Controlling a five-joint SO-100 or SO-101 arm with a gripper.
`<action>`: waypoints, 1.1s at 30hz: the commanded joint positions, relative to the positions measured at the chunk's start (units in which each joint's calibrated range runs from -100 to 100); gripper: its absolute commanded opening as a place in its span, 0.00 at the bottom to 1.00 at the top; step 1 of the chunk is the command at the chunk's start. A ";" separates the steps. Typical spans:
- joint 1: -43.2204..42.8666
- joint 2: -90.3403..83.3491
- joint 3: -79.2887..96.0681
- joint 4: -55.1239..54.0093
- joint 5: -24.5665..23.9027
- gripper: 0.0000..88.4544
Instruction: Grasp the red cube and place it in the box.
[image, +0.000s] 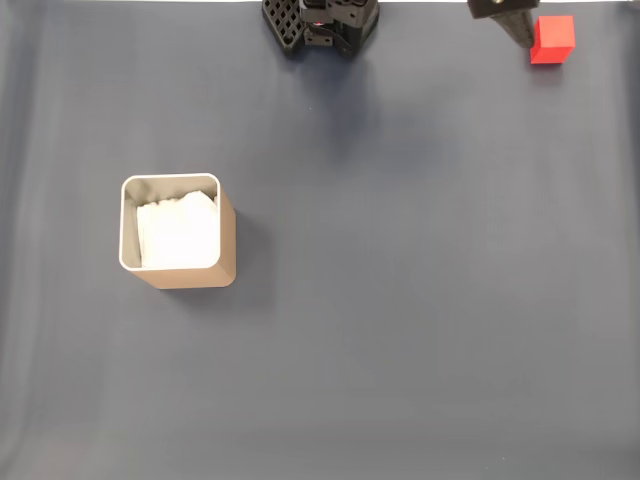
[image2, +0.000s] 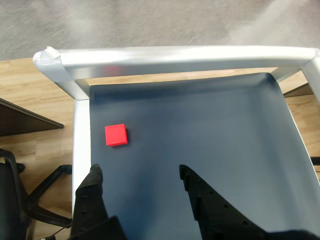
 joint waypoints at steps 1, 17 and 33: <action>-1.23 0.04 0.49 -2.63 0.63 0.45; -3.50 3.85 5.60 -10.02 -0.73 0.46; -4.43 8.95 9.15 -16.75 -2.54 0.46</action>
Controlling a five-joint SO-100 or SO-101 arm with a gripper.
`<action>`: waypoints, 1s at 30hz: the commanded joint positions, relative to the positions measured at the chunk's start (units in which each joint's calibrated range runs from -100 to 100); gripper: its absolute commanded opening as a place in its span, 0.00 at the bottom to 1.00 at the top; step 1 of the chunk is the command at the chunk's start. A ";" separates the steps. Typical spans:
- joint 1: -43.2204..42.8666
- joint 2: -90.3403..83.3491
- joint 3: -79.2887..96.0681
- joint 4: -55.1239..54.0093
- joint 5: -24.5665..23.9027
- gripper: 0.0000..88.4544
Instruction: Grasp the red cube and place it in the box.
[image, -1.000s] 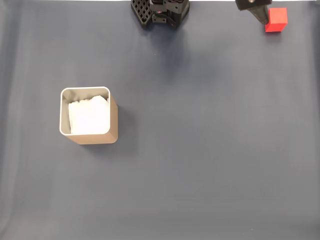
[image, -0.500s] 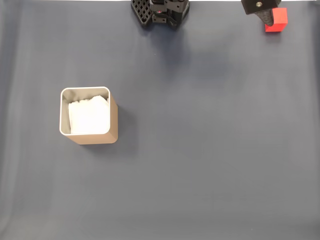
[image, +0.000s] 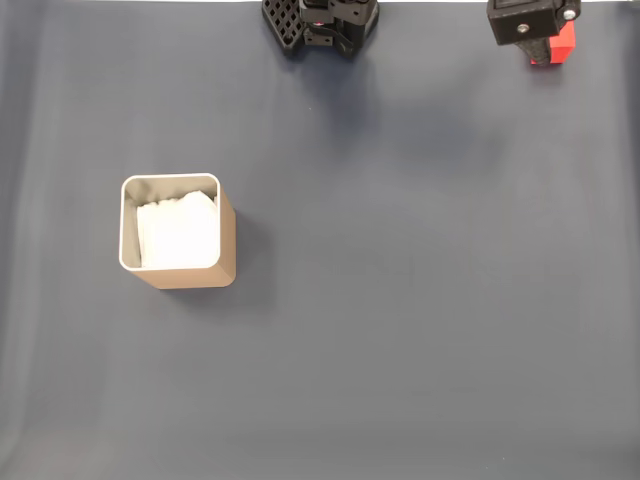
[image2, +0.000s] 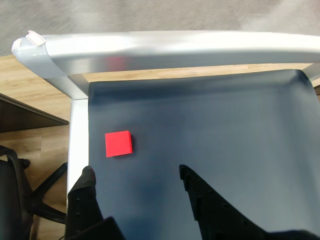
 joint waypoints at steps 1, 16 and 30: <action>-1.03 0.39 -0.23 -2.13 -0.63 0.46; -3.09 1.17 7.70 -9.85 -1.61 0.46; -4.86 3.25 11.26 -14.20 -2.39 0.46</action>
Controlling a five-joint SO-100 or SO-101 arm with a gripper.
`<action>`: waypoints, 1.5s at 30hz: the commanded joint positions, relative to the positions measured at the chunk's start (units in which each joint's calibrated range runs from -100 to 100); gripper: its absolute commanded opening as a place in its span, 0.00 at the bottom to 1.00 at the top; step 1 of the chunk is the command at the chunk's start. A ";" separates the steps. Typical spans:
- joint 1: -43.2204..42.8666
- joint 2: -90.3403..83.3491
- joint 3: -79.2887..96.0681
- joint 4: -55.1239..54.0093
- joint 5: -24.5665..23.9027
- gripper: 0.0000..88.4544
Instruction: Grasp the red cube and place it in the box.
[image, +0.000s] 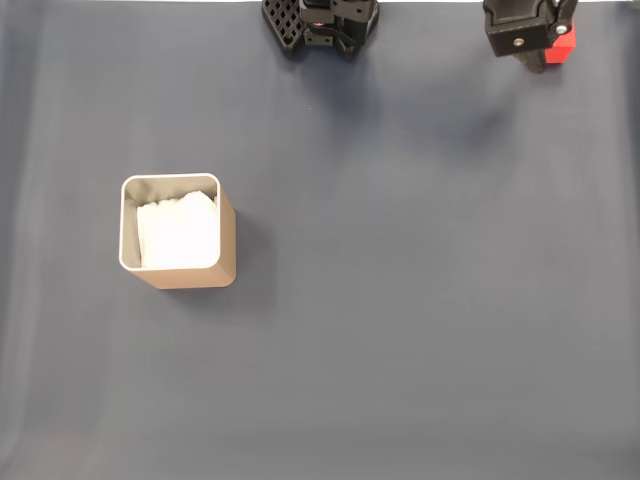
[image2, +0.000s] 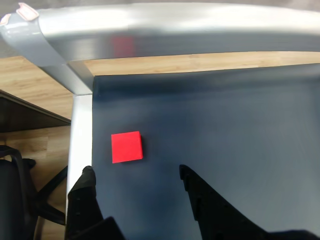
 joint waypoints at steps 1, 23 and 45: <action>-1.16 0.56 -0.58 -1.69 -0.59 0.46; -2.37 9.39 -1.40 -9.81 -0.44 0.46; -4.85 16.57 -0.04 -16.05 -2.54 0.46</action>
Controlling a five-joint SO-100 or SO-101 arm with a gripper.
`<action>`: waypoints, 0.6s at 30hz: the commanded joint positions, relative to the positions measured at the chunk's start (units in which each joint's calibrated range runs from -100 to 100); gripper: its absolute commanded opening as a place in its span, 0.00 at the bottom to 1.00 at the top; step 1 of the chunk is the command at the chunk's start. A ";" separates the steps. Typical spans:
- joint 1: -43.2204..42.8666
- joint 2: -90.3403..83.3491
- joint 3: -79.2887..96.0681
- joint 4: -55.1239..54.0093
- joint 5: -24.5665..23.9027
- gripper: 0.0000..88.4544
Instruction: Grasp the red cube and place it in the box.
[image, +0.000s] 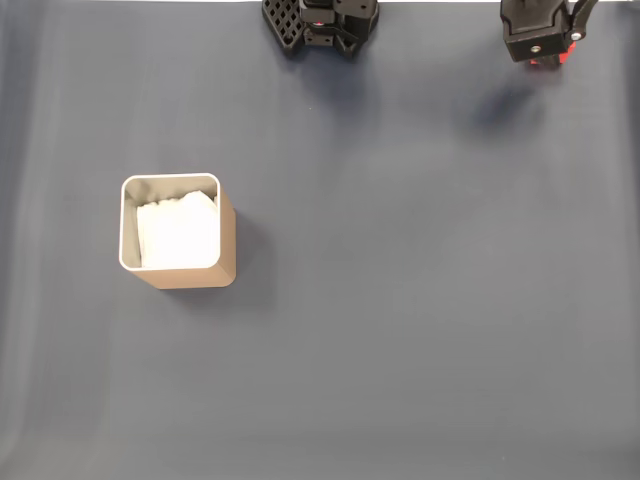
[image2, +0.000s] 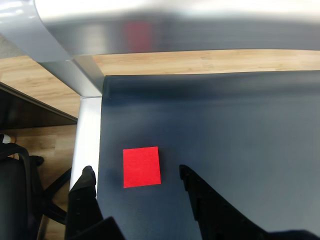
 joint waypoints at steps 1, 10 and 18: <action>-0.93 0.51 -0.13 -1.51 -0.98 0.46; -2.71 -0.01 2.43 -2.25 -2.64 0.46; -2.28 -1.48 5.62 -3.48 -2.69 0.46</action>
